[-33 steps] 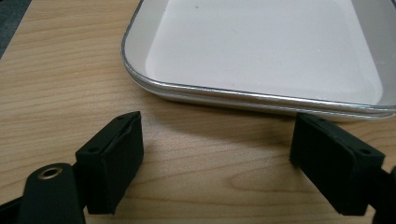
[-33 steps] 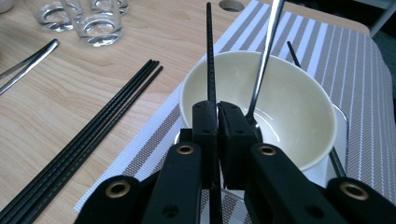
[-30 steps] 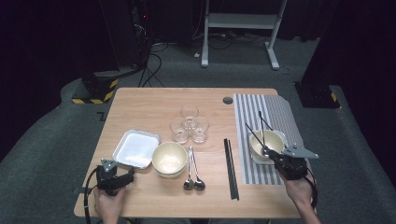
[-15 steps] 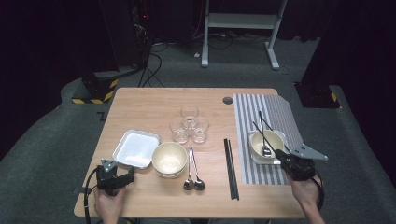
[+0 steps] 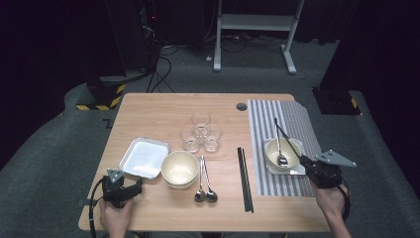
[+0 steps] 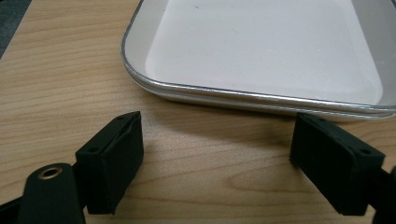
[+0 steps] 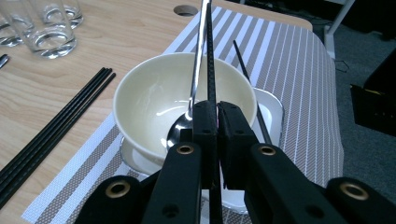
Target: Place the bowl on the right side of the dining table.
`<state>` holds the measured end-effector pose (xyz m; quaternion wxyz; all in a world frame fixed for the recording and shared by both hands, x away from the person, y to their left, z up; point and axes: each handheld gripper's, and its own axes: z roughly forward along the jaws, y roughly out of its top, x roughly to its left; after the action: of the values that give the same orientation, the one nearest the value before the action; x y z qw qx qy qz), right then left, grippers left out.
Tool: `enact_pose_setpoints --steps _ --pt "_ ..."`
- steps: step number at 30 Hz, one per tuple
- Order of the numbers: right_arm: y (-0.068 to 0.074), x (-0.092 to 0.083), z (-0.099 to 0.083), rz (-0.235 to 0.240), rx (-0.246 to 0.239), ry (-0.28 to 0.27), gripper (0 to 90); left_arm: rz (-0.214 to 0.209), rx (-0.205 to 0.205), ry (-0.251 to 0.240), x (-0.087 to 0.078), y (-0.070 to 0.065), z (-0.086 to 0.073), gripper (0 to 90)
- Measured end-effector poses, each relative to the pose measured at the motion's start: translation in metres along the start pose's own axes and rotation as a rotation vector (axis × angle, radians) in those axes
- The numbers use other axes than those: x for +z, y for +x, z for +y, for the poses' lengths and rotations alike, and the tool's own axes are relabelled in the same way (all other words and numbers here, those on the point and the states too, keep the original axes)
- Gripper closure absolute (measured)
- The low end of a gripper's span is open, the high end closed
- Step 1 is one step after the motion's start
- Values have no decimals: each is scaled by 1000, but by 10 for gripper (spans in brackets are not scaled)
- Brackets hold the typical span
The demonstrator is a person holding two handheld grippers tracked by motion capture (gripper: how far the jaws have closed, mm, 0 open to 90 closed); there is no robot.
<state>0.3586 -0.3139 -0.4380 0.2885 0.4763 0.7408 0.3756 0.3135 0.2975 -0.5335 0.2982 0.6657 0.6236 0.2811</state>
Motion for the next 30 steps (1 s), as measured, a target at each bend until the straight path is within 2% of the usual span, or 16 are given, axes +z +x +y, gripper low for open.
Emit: enact_pose_setpoints --steps 9,14,20,27,30 --pt "-16 9 9 -10 18 6 861 0 0 0 0 0 0 174" --pt "-25 14 10 -31 29 2 861 11 -9 2 0 0 0 168" --pt "-33 22 11 -30 46 25 861 8 -10 1 0 0 0 169" --pt "-37 31 15 -36 6 44 860 9 -8 2 0 0 0 169" --pt "-43 36 18 -33 10 58 860 9 -10 1 0 0 0 169"
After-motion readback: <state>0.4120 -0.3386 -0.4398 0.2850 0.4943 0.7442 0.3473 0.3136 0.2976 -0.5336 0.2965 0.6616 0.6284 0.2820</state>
